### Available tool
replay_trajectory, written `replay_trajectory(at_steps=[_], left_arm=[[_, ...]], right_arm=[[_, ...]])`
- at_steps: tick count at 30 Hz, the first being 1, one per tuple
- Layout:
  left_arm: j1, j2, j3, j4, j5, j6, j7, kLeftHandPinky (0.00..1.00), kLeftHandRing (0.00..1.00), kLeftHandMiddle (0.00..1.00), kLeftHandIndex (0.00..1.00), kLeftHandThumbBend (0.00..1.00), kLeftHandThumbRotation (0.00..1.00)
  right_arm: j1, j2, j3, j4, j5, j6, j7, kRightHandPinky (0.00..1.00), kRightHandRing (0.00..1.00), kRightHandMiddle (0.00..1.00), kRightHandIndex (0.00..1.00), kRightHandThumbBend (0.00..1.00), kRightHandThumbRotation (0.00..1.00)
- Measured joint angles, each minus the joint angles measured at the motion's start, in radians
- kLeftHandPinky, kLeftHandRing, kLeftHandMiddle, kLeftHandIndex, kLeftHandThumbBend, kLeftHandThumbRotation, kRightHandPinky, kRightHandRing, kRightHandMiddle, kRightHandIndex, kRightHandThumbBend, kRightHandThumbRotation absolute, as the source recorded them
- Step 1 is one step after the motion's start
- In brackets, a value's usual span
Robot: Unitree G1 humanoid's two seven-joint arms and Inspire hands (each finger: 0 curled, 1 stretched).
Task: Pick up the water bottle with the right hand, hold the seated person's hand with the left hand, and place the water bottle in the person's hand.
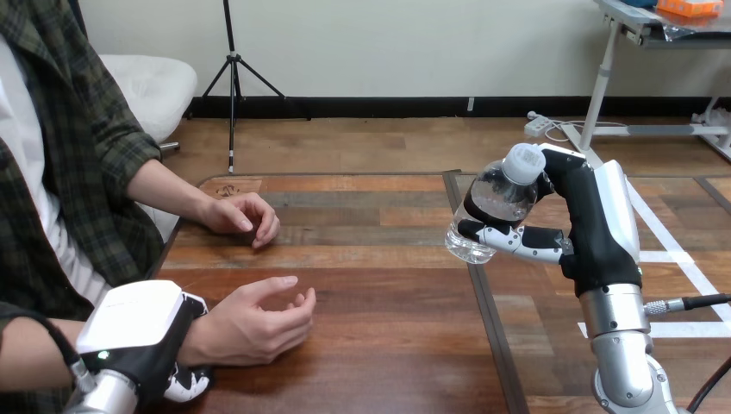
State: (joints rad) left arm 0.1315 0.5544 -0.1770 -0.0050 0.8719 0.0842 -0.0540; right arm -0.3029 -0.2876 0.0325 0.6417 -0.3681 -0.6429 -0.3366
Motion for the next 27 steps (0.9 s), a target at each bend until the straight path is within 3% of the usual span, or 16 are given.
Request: replay_trajectory(at_steps=[13, 27], left_arm=[[0.024, -0.026, -0.001, 0.082, -0.049, -0.130, 0.226, 0.43, 0.46, 0.48, 0.50, 0.82, 0.00], [0.030, -0.063, -0.003, 0.120, -0.058, -0.185, 0.368, 0.40, 0.43, 0.46, 0.48, 0.81, 0.00]], right_arm=[[0.000, 0.000, 0.000, 0.000, 0.000, 0.000, 0.000, 0.43, 0.45, 0.49, 0.46, 0.74, 0.00], [0.000, -0.001, 0.000, 0.001, 0.000, 0.000, 0.000, 0.42, 0.45, 0.49, 0.47, 0.74, 0.00]])
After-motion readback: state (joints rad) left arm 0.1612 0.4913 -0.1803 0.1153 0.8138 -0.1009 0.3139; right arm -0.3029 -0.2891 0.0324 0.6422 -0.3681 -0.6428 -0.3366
